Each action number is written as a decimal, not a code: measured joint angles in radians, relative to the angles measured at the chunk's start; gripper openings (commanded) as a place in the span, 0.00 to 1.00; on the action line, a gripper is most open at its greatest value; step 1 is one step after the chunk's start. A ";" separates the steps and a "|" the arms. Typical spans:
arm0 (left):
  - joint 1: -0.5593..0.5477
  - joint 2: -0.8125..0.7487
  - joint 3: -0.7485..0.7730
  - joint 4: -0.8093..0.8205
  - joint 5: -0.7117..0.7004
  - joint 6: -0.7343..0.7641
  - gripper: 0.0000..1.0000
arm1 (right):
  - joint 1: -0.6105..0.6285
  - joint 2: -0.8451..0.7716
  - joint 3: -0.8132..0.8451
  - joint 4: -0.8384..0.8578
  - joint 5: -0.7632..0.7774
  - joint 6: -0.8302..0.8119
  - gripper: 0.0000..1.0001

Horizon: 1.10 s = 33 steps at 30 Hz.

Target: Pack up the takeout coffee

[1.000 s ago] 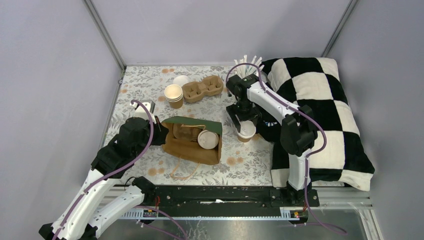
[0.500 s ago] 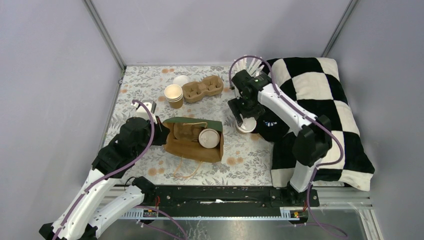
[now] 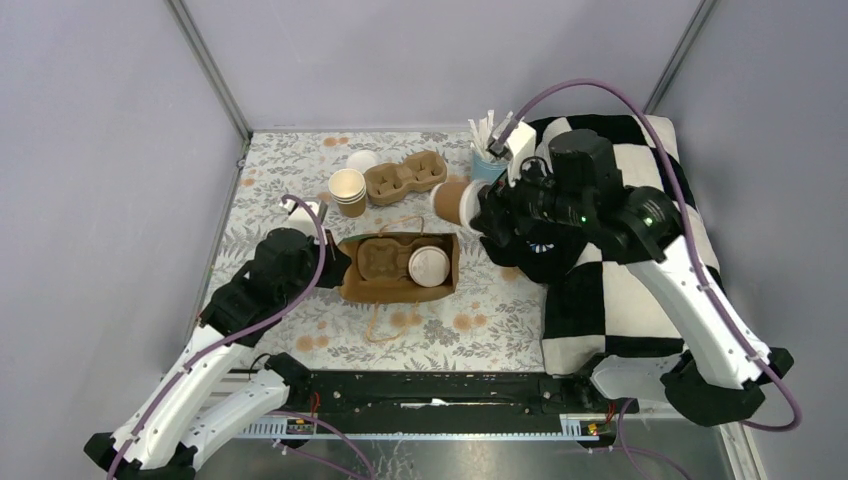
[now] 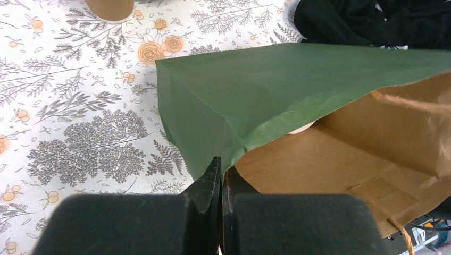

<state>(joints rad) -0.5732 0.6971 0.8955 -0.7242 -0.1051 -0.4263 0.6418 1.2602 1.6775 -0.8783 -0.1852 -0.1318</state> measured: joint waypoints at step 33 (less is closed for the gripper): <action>0.000 -0.135 -0.161 0.156 0.026 -0.060 0.00 | 0.751 0.346 0.272 -0.200 0.473 -0.272 0.52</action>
<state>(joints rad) -0.5732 0.5625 0.7349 -0.5678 -0.0788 -0.4858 1.3926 1.6066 1.9495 -1.0779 0.2878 -0.4042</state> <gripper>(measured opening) 0.004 0.785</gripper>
